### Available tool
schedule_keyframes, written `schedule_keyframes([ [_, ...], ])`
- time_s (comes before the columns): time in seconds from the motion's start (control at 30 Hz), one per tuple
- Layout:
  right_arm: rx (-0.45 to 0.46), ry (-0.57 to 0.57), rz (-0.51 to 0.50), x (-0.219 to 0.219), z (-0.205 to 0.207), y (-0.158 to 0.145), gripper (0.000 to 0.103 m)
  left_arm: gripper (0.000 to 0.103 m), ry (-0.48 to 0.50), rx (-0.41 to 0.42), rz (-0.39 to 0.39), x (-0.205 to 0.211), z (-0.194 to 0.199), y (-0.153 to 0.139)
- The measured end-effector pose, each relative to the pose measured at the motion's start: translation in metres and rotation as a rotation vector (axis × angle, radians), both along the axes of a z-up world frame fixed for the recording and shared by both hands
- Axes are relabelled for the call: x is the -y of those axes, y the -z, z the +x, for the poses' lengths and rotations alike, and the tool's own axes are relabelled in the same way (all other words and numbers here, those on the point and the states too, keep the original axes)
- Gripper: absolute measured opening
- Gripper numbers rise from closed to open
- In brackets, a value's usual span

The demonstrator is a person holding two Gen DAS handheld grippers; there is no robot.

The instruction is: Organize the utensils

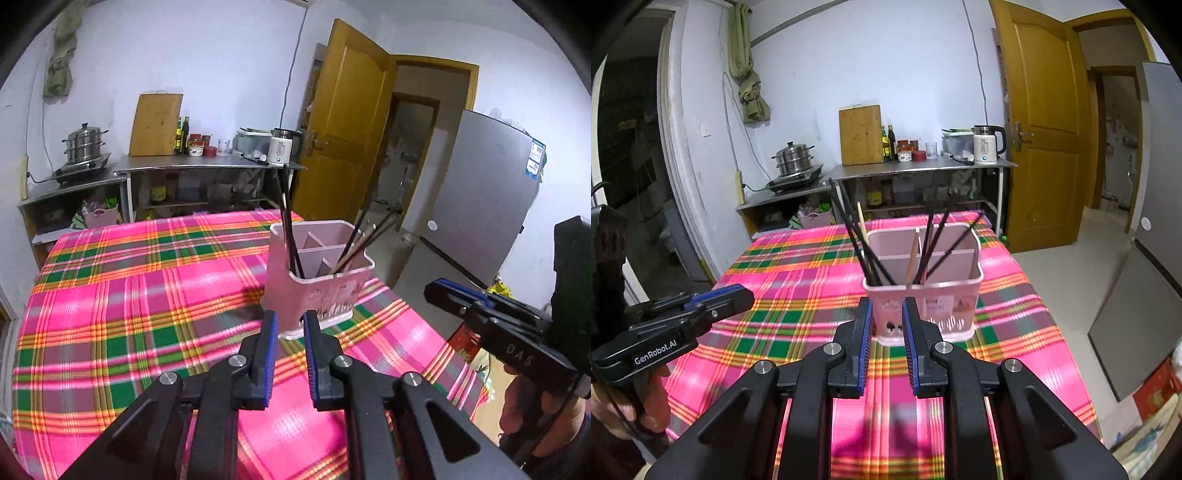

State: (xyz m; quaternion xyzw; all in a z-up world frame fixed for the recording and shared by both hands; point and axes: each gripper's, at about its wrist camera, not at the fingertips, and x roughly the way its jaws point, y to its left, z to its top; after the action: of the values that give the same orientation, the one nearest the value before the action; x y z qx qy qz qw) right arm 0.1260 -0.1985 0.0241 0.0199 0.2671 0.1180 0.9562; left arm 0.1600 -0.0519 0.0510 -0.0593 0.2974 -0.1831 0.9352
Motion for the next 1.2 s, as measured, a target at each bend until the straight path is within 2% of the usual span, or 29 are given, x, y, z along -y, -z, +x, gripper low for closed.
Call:
schedule_keyframes([
  [0.6,-0.028,0.002,-0.034,-0.006,-0.07,0.032,0.017,0.013,-0.029,0.015,0.024,-0.012,-0.074,0.024],
  [1.2,-0.02,0.013,-0.048,-0.008,-0.08,0.031,0.017,0.013,-0.031,0.02,0.026,-0.01,-0.079,0.024],
])
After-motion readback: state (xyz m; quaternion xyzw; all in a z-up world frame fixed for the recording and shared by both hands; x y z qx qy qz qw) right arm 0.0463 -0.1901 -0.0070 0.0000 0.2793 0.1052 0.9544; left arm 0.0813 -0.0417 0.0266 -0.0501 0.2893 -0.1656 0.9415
